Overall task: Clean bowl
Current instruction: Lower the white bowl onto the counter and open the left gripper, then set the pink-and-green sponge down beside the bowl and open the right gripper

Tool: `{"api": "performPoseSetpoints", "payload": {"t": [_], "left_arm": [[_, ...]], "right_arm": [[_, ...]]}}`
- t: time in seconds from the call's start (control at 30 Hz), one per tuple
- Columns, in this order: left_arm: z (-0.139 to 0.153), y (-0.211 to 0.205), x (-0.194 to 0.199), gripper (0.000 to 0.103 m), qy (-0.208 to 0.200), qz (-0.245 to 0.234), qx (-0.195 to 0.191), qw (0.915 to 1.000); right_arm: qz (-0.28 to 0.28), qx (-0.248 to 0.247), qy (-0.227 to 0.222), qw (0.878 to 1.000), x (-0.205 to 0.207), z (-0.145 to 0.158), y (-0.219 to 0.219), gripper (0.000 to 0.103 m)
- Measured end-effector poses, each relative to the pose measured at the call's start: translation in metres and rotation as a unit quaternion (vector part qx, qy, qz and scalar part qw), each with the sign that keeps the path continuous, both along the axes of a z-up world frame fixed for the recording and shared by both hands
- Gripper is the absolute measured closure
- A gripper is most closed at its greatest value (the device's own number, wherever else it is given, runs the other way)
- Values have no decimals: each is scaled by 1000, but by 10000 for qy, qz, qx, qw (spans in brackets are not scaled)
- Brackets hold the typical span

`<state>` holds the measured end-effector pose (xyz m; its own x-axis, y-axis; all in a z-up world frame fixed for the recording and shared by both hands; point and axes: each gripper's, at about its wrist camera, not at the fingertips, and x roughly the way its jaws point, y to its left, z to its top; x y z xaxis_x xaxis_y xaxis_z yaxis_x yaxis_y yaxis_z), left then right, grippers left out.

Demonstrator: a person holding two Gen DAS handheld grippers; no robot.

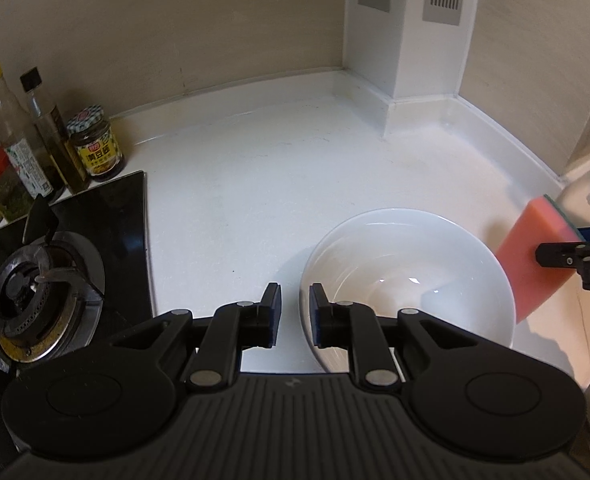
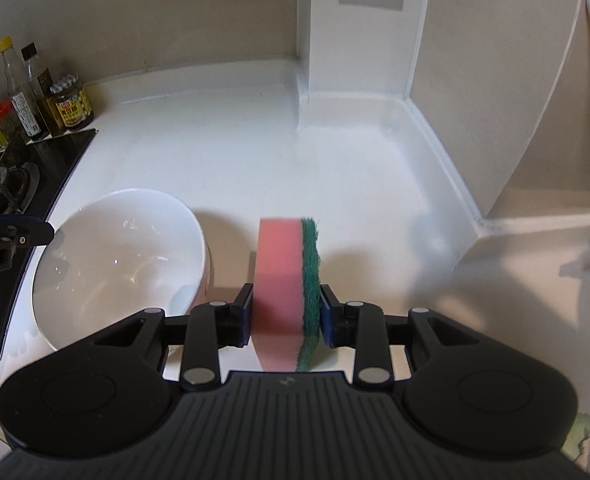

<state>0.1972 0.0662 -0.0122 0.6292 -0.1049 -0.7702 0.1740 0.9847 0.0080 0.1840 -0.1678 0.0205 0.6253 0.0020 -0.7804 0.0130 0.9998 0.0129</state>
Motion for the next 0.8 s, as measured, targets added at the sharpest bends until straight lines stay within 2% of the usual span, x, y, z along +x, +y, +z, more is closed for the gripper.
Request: {"api": "performPoseSetpoints", "payload": {"t": [0.13, 0.23, 0.43, 0.57, 0.67, 0.73, 0.8], "left_arm": [[-1, 0, -4, 83, -11, 30, 84, 10000], [-5, -1, -6, 83, -23, 72, 173, 9998], [-3, 0, -12, 83, -47, 91, 79, 9999], [2, -1, -19, 83, -29, 24, 46, 10000], [6, -4, -27, 83, -38, -32, -2, 10000], [8, -5, -33, 83, -64, -65, 8, 10000], [9, -6, -38, 83, -71, -54, 55, 9999]], "right_arm": [[41, 40, -201, 9998, -5, 10, 1, 75], [-11, 35, -510, 9987, -12, 20, 0, 75], [-341, 191, -1096, 9932, -31, 36, -15, 75], [-393, 324, -1382, 9891, -51, 42, -18, 75], [-459, 429, -1820, 9813, -77, 47, -13, 75], [-415, 395, -1872, 9806, -87, 47, -6, 75], [-354, 289, -1741, 9837, -94, 43, 4, 75]]}}
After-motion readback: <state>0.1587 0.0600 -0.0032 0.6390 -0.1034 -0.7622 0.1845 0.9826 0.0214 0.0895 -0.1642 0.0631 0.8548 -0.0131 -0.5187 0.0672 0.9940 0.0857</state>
